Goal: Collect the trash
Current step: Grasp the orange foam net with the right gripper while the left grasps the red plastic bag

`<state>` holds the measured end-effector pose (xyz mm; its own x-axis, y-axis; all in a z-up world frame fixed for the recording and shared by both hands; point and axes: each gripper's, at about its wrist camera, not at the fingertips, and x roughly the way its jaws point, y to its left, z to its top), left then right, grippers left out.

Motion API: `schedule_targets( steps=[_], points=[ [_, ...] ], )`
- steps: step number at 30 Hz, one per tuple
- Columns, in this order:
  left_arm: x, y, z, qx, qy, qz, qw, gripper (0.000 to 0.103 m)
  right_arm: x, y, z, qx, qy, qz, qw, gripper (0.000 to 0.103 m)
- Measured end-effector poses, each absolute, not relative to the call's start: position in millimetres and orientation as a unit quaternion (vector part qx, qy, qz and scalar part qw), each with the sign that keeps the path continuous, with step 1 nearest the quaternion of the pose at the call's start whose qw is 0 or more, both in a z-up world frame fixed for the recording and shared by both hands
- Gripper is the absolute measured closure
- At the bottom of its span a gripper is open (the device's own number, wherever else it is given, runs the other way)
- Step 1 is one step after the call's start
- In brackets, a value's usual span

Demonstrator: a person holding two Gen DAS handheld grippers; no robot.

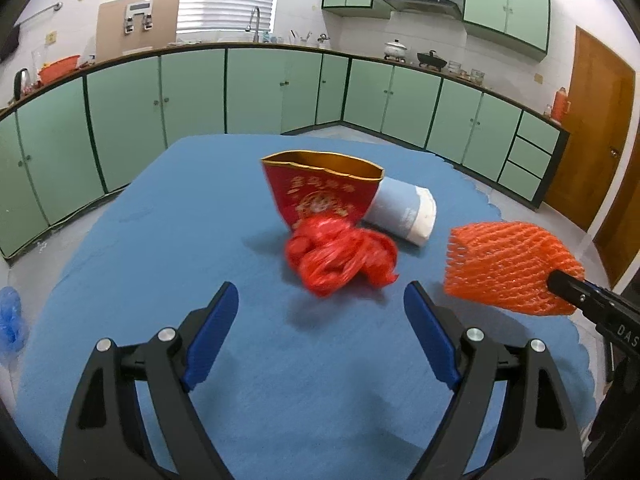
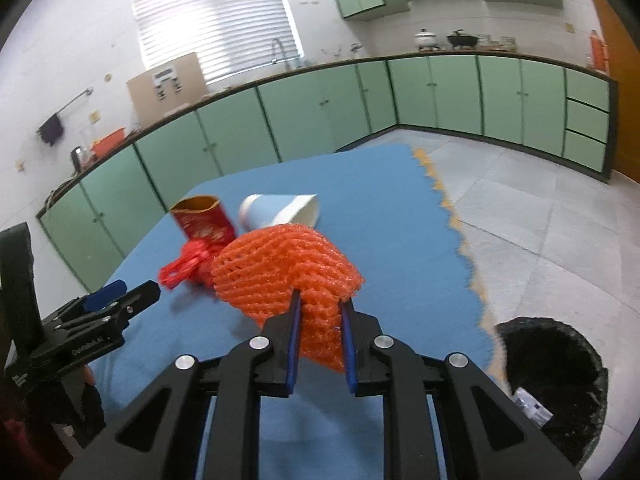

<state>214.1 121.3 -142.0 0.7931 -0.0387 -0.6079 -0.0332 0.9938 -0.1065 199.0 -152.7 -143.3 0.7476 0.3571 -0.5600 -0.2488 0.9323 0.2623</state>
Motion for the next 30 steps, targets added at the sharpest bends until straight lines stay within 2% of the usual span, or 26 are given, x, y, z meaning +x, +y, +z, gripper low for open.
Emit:
schedule_targets(
  steps=[18, 20, 24, 30],
  points=[
    [288, 107, -162, -0.055, 0.386, 0.017, 0.921, 0.019, 235, -158, -162, 0.092, 0.335, 0.145, 0.926, 0.085],
    [289, 107, -164, -0.055, 0.392, 0.014, 0.918, 0.025, 236, -160, -163, 0.096, 0.336, 0.145, 0.926, 0.085],
    [290, 108, -164, -0.058, 0.395, 0.009, 0.917, 0.045, 238, -165, -163, 0.097, 0.338, 0.143, 0.925, 0.085],
    [277, 105, -160, -0.065, 0.381, 0.003, 0.922, 0.057, 231, -167, -160, 0.086, 0.331, 0.137, 0.93, 0.085]
  ],
)
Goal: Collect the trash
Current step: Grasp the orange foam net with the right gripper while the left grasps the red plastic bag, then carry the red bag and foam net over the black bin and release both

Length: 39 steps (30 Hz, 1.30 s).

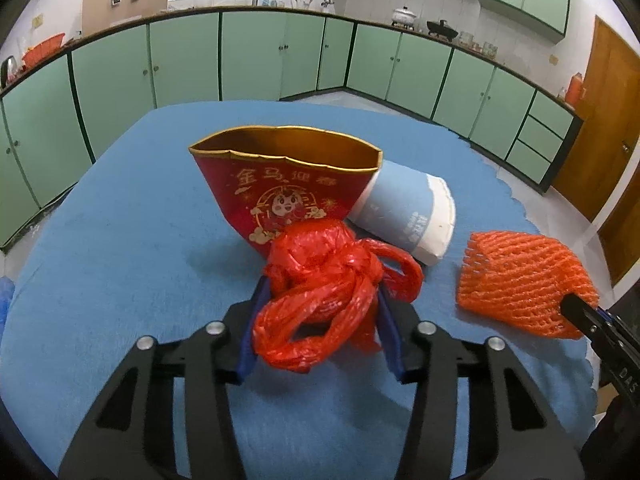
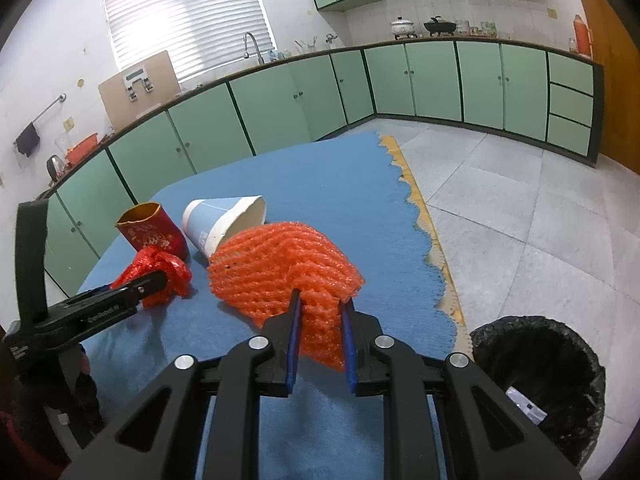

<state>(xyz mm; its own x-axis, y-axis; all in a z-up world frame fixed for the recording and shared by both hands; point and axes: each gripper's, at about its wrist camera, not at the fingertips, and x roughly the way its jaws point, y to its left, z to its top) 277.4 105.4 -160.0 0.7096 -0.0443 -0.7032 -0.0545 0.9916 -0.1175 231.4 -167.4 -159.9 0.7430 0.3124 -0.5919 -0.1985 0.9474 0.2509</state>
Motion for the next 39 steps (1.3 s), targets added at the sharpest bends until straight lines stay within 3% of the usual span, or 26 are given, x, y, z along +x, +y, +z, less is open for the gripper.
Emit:
schedule_targets(
  steps=[15, 39],
  points=[
    [231, 58, -128, -0.057, 0.348, -0.056, 0.934, 0.062, 200, -203, -134, 0.094, 0.3, 0.109, 0.943, 0.085],
    [216, -146, -124, 0.017, 0.331, -0.248, 0.91, 0.062, 135, -355, -130, 0.122, 0.29, -0.05, 0.948, 0.085]
  ],
)
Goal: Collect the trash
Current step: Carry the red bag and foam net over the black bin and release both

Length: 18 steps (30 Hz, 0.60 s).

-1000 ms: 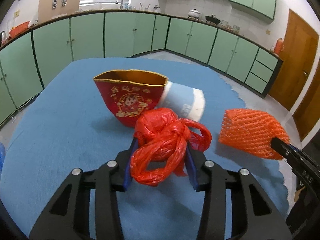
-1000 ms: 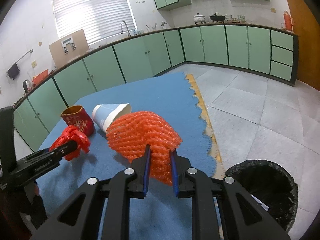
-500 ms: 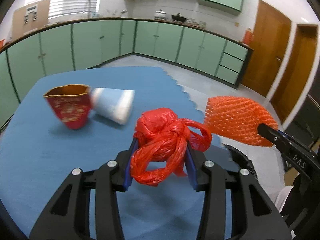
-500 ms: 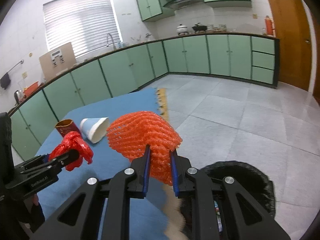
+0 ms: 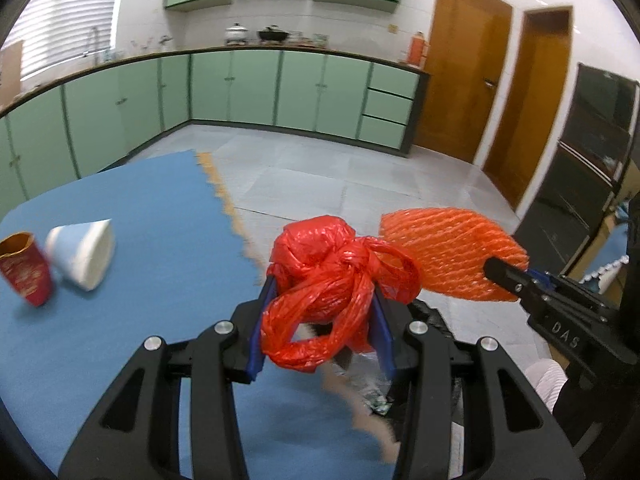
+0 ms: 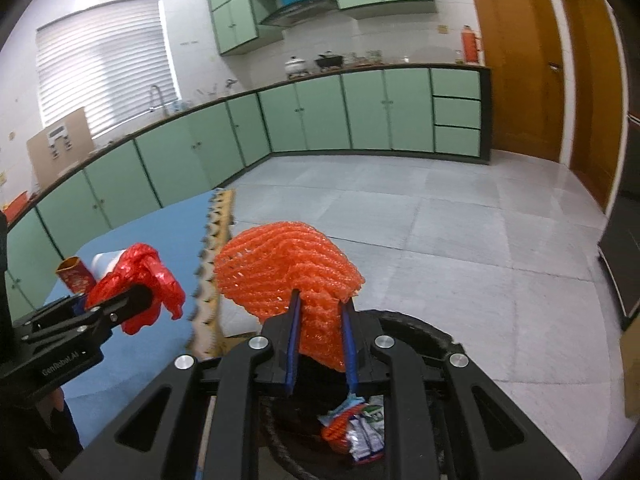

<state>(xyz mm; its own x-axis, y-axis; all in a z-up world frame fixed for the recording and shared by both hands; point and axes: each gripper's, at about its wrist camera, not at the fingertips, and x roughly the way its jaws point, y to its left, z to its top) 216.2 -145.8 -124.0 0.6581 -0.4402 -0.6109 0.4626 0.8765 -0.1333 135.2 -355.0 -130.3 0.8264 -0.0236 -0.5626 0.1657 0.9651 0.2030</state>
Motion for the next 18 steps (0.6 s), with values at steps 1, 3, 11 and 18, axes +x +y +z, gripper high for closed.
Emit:
schedule_targets(
  steps=[1, 3, 11, 18],
  points=[
    [217, -157, -127, 0.021, 0.332, -0.257, 0.907, 0.061, 135, -360, -132, 0.124, 0.292, -0.054, 0.947, 0.085],
    [217, -171, -132, 0.026, 0.334, -0.265, 0.904, 0.061, 134, -371, -135, 0.129, 0.295, -0.064, 0.945, 0.085],
    [232, -219, -161, 0.047, 0.357, -0.293, 0.886, 0.061, 134, -406, -155, 0.14, 0.311, -0.099, 0.935, 0.084],
    [245, -240, -172, 0.049, 0.374, -0.301, 0.876, 0.049, 140, -424, -171, 0.158, 0.331, -0.113, 0.923, 0.076]
  ],
)
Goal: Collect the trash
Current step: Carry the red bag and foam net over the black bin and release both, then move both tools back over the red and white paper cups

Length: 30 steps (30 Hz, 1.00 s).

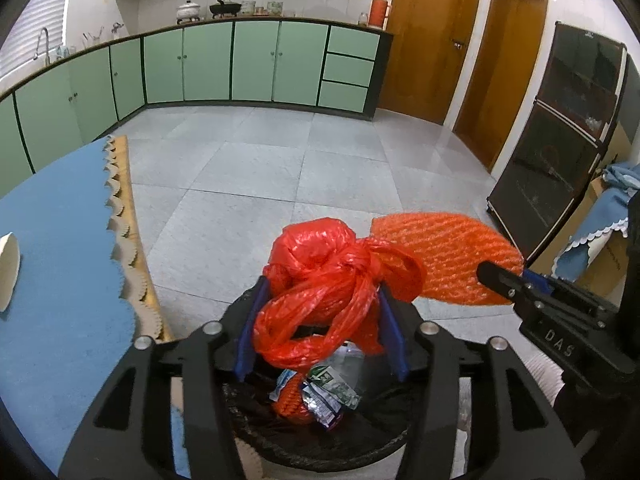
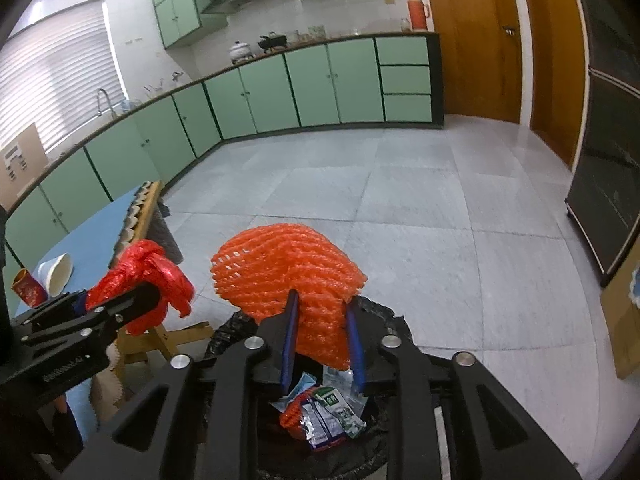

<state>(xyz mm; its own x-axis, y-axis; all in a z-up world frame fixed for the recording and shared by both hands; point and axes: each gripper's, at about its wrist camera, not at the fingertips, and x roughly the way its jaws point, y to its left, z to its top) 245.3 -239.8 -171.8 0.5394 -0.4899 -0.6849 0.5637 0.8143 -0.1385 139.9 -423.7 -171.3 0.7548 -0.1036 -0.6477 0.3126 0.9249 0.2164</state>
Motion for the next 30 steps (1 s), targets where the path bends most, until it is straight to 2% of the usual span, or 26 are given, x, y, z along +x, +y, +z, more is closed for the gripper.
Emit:
schedule_targets(
  steps=[7, 10, 12, 14, 20, 22, 27, 30],
  points=[
    [246, -237, -178, 0.047, 0.385, -0.3, 0.872, 0.043, 147, -426, -179, 0.163, 0.344, -0.115, 0.918, 0.072],
    [248, -235, -177, 0.046, 0.387, -0.297, 0.872, 0.042, 147, -428, -184, 0.164, 0.35, -0.115, 0.915, 0.065],
    [248, -232, -176, 0.042, 0.387, -0.296, 0.873, 0.041, 147, -427, -185, 0.162, 0.353, -0.118, 0.914, 0.053],
    [249, -231, -175, 0.04, 0.386, -0.295, 0.873, 0.04, 147, -427, -185, 0.162, 0.355, -0.119, 0.913, 0.047],
    [245, -224, -168, 0.035, 0.379, -0.291, 0.878, 0.039, 144, -428, -182, 0.165, 0.347, -0.122, 0.915, 0.04],
    [244, -220, -164, 0.033, 0.375, -0.288, 0.881, 0.036, 143, -426, -176, 0.164, 0.342, -0.122, 0.917, 0.036],
    [241, -199, -153, 0.025, 0.36, -0.271, 0.892, 0.024, 139, -417, -162, 0.165, 0.323, -0.12, 0.924, 0.011],
    [243, -181, -148, 0.02, 0.354, -0.256, 0.899, 0.02, 141, -408, -152, 0.164, 0.312, -0.109, 0.929, 0.01]
  ],
)
